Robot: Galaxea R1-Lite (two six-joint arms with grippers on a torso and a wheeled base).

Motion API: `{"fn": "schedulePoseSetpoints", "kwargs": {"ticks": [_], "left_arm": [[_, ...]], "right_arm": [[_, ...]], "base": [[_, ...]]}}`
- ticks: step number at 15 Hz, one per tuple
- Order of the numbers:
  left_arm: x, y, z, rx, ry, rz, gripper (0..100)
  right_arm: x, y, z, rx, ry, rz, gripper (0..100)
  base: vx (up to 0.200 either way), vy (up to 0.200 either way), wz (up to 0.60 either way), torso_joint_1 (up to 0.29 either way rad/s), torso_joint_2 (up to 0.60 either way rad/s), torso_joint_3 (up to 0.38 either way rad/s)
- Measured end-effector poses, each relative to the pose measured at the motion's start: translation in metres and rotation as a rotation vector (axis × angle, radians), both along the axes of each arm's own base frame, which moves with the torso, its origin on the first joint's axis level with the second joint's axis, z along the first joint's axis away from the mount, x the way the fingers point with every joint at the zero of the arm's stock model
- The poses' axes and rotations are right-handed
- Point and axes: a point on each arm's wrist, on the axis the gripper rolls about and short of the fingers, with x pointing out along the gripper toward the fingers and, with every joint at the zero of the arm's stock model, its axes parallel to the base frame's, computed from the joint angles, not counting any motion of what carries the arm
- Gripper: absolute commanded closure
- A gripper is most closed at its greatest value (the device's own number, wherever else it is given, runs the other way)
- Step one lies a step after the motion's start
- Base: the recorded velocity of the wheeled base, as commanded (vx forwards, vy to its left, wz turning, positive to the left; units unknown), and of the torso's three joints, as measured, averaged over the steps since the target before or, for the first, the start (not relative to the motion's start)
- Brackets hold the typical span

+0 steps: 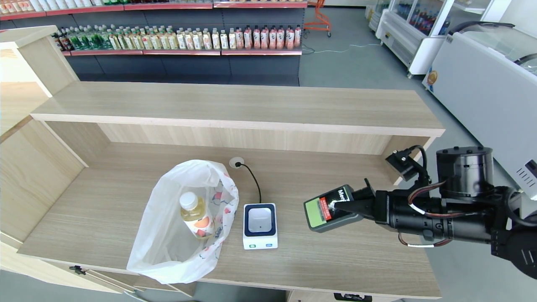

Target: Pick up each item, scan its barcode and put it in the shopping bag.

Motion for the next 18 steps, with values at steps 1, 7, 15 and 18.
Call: {"fn": "schedulePoseSetpoints", "kwargs": {"ticks": [1,7,15,18], "left_arm": [[0.0,0.0,0.0,0.0,0.0,0.0,0],[0.0,0.0,0.0,0.0,0.0,0.0,0],[0.0,0.0,0.0,0.0,0.0,0.001,0],[0.0,0.0,0.0,0.0,0.0,0.001,0]], "right_arm": [[0.001,0.003,-0.003,-0.024,-0.005,-0.012,100],[0.01,0.024,-0.017,-0.059,-0.046,-0.044,100],[0.015,0.036,-0.038,-0.16,-0.049,-0.076,100],[0.018,0.035,-0.044,-0.181,-0.036,-0.088,100]], "base": [[0.0,0.2,0.0,0.002,0.0,0.007],[0.0,0.133,0.0,0.003,0.0,0.002],[0.0,0.0,0.0,0.0,0.0,0.0],[0.0,0.0,0.0,0.0,0.0,0.0]]}}
